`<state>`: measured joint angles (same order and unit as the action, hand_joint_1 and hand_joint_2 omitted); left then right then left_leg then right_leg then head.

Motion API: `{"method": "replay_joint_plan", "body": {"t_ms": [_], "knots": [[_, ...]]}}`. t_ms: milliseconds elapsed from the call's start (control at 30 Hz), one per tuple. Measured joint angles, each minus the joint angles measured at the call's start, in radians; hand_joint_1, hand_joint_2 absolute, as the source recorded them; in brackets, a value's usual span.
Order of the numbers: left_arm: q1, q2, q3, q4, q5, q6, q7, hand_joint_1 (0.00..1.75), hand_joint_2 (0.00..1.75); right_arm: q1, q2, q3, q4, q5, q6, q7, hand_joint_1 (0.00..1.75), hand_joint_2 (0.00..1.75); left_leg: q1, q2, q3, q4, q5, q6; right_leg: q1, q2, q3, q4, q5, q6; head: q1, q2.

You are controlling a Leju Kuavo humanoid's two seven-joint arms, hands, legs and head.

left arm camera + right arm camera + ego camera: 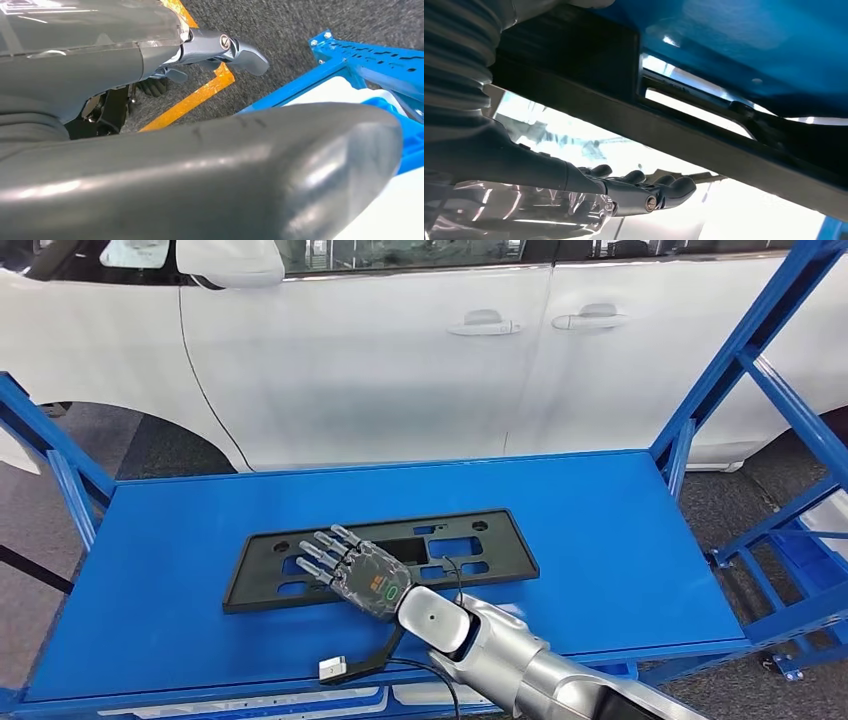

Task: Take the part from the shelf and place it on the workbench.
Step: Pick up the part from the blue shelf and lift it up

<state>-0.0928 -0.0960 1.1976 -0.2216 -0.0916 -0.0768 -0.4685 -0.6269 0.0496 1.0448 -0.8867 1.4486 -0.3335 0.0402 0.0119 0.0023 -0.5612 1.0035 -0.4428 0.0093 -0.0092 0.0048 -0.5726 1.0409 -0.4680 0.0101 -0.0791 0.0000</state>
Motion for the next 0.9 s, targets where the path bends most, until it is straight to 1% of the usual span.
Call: {"method": "replay_joint_plan", "body": {"t_ms": [33,67,133,167,200,233,267,300,333,367,400,433,467,500,533,567,633,667,700,733,767,800,833,867,900], "knots": [[0.000,0.000,0.001,0.000,0.000,0.000,0.000,0.00,0.00,0.000,0.001,-0.001,0.000,0.001,0.001,0.002,0.00,1.75,-0.002,-0.001,-0.001,0.001,0.000,-0.006,0.003,0.000,0.009,-0.023,0.003,-0.004,0.000,0.000],[0.000,0.000,0.003,0.000,0.000,0.000,0.000,0.00,0.00,0.000,0.003,-0.001,0.000,0.002,0.002,0.006,0.35,1.75,-0.003,-0.002,-0.001,0.000,0.000,-0.013,0.005,0.001,0.010,-0.029,0.002,-0.008,0.000,0.000],[0.000,0.001,0.004,0.000,0.000,0.000,-0.001,0.00,0.00,0.001,0.006,-0.007,0.000,0.007,0.009,0.018,1.21,1.75,-0.001,-0.002,-0.002,0.003,-0.004,-0.025,0.002,0.000,0.012,-0.035,0.008,-0.019,0.000,0.000],[0.000,0.001,0.004,0.000,0.000,0.000,-0.002,0.00,0.00,0.001,0.008,-0.010,0.000,0.010,0.017,0.025,1.64,1.75,0.000,-0.002,-0.009,0.021,-0.018,-0.030,0.000,-0.001,0.013,-0.039,0.011,-0.025,0.000,0.000],[0.000,0.002,0.005,0.000,0.000,0.000,-0.002,0.00,0.00,0.003,0.010,-0.013,0.000,0.013,0.027,0.031,1.73,1.75,0.002,-0.002,-0.025,0.058,-0.043,-0.034,-0.002,-0.002,0.014,-0.042,0.014,-0.030,0.000,0.000],[0.001,0.002,0.005,0.000,0.000,0.000,-0.003,0.00,0.00,0.006,0.012,-0.015,0.000,0.015,0.038,0.035,1.75,1.75,0.004,-0.002,-0.050,0.116,-0.075,-0.038,-0.002,-0.003,0.013,-0.043,0.015,-0.032,0.000,0.000],[0.001,0.002,0.005,0.000,0.000,0.000,-0.003,0.00,0.00,0.011,0.013,-0.017,0.000,0.016,0.049,0.039,1.75,1.75,0.005,-0.002,-0.081,0.185,-0.109,-0.041,-0.002,-0.003,0.012,-0.043,0.015,-0.034,0.000,0.000],[0.003,0.002,0.005,0.000,-0.001,0.000,-0.003,0.00,0.00,0.016,0.013,-0.019,0.000,0.017,0.058,0.042,1.75,1.75,0.006,-0.002,-0.108,0.245,-0.131,-0.044,-0.001,-0.003,0.011,-0.042,0.015,-0.035,0.000,0.000],[0.004,0.002,0.005,0.000,-0.001,0.000,-0.003,0.00,0.00,0.021,0.013,-0.022,0.000,0.017,0.065,0.044,1.75,1.75,0.007,-0.002,-0.122,0.278,-0.135,-0.046,-0.001,-0.003,0.010,-0.042,0.015,-0.035,0.000,0.000],[0.005,0.002,0.005,0.000,0.000,0.000,-0.003,0.00,0.00,0.025,0.013,-0.026,0.000,0.017,0.070,0.046,1.75,1.75,0.008,-0.002,-0.118,0.271,-0.120,-0.047,-0.001,-0.003,0.011,-0.042,0.015,-0.035,0.000,0.000],[0.005,0.003,0.005,0.000,0.000,0.001,-0.003,0.00,0.00,0.027,0.013,-0.031,0.000,0.017,0.074,0.048,1.75,1.75,0.009,-0.001,-0.097,0.227,-0.089,-0.047,-0.001,-0.002,0.012,-0.041,0.015,-0.034,0.000,0.000],[0.005,0.004,0.005,0.000,0.000,0.001,-0.003,0.00,0.00,0.028,0.013,-0.035,0.001,0.016,0.076,0.049,1.75,1.75,0.010,-0.001,-0.064,0.157,-0.052,-0.047,-0.002,-0.002,0.013,-0.039,0.013,-0.031,0.000,0.000],[0.004,0.004,0.005,0.000,0.000,0.001,-0.004,0.00,0.00,0.029,0.013,-0.039,0.001,0.015,0.077,0.050,1.75,1.75,0.010,0.000,-0.034,0.092,-0.026,-0.045,0.000,-0.001,0.012,-0.037,0.011,-0.028,0.000,0.000],[0.003,0.004,0.005,0.000,0.000,0.001,-0.004,0.00,0.00,0.029,0.012,-0.043,0.002,0.014,0.078,0.050,1.75,1.75,0.009,0.000,-0.011,0.042,-0.012,-0.041,0.002,-0.001,0.010,-0.034,0.010,-0.023,0.000,0.000],[0.003,0.004,0.005,0.000,0.000,0.001,-0.005,0.00,0.00,0.030,0.012,-0.047,0.003,0.012,0.080,0.051,1.75,1.75,0.007,0.000,0.000,0.015,-0.007,-0.035,0.004,0.000,0.008,-0.032,0.010,-0.017,0.000,0.000],[0.003,0.004,0.005,0.000,0.000,0.001,-0.005,0.00,0.00,0.030,0.011,-0.050,0.005,0.010,0.082,0.051,1.75,1.75,0.005,0.000,0.001,0.009,-0.011,-0.028,0.006,0.001,0.006,-0.032,0.011,-0.012,0.000,0.000],[0.004,0.004,0.005,0.000,0.000,0.000,-0.007,0.00,0.00,0.030,0.010,-0.058,0.008,0.007,0.086,0.052,1.75,1.75,0.006,0.000,0.001,0.003,-0.007,-0.013,0.004,0.001,0.004,-0.029,0.009,-0.001,0.000,0.000],[0.004,0.004,0.005,0.000,0.000,-0.001,-0.008,0.00,0.00,0.030,0.009,-0.061,0.009,0.006,0.087,0.051,1.75,1.75,0.007,0.001,0.001,0.000,-0.004,-0.007,0.003,0.001,-0.002,-0.015,-0.002,0.004,0.000,0.000],[0.004,0.004,0.005,0.000,0.000,-0.002,-0.009,0.00,0.00,0.029,0.008,-0.064,0.011,0.004,0.086,0.051,1.75,1.75,0.009,0.002,0.002,-0.002,-0.002,0.000,0.001,0.001,-0.016,0.016,-0.023,0.009,0.000,0.000],[0.003,0.004,0.005,0.000,0.000,-0.003,-0.011,0.00,0.00,0.030,0.007,-0.065,0.015,0.003,0.082,0.049,1.75,1.75,0.009,0.004,0.001,-0.004,-0.001,0.004,0.000,0.001,-0.041,0.071,-0.054,0.012,0.000,0.000],[0.002,0.004,0.005,0.000,0.000,-0.004,-0.012,0.00,0.00,0.030,0.007,-0.065,0.020,0.001,0.078,0.048,1.75,1.75,0.008,0.004,0.000,-0.004,0.000,0.007,-0.001,0.000,-0.074,0.138,-0.087,0.014,0.000,0.000],[0.002,0.005,0.006,0.000,0.000,-0.005,-0.013,0.00,0.00,0.030,0.006,-0.066,0.026,0.000,0.074,0.046,1.75,1.75,0.007,0.005,-0.001,-0.003,0.000,0.009,-0.002,0.000,-0.107,0.205,-0.113,0.016,0.000,0.000],[0.002,0.005,0.006,0.000,0.000,-0.005,-0.014,0.00,0.00,0.030,0.006,-0.066,0.031,-0.001,0.071,0.046,1.75,1.75,0.006,0.005,-0.001,-0.003,-0.001,0.009,-0.002,0.000,-0.129,0.249,-0.123,0.017,0.000,0.000],[0.002,0.005,0.006,0.000,0.000,-0.006,-0.014,0.00,0.00,0.030,0.006,-0.066,0.034,-0.002,0.070,0.045,1.75,1.75,0.006,0.005,0.000,-0.003,-0.001,0.009,-0.003,0.000,-0.132,0.254,-0.111,0.016,0.000,0.000],[0.002,0.005,0.006,0.000,0.000,-0.006,-0.014,0.00,0.00,0.029,0.006,-0.066,0.037,-0.002,0.070,0.045,1.75,1.75,0.005,0.005,0.002,-0.003,-0.001,0.009,-0.003,0.000,-0.116,0.219,-0.083,0.014,0.000,0.000]]}}
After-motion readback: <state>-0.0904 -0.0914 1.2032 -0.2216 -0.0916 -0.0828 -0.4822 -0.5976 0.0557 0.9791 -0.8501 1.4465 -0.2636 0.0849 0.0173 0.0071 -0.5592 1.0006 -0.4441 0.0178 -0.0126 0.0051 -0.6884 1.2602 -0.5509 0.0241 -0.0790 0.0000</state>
